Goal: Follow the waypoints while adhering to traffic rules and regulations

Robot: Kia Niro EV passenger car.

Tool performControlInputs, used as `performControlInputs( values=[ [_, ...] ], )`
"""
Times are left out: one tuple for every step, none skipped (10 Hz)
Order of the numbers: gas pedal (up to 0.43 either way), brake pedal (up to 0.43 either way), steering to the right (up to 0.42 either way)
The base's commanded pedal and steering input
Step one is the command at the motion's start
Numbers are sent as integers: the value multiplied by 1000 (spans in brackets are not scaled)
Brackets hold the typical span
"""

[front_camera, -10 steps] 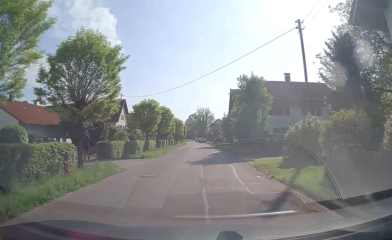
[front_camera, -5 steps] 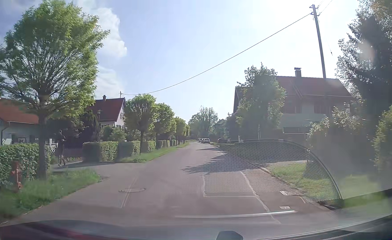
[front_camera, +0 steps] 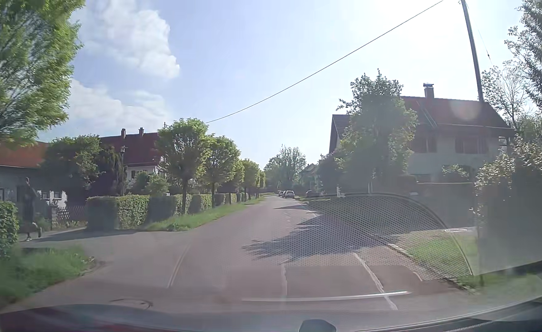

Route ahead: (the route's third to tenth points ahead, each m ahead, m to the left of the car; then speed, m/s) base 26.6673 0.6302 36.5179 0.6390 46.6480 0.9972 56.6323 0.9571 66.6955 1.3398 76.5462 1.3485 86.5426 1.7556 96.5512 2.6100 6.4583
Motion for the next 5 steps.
performControlInputs(
  values=[
    [110, 0, -7],
    [98, 0, -7],
    [98, 0, -6],
    [98, 0, -6],
    [87, 0, -5]
  ],
)
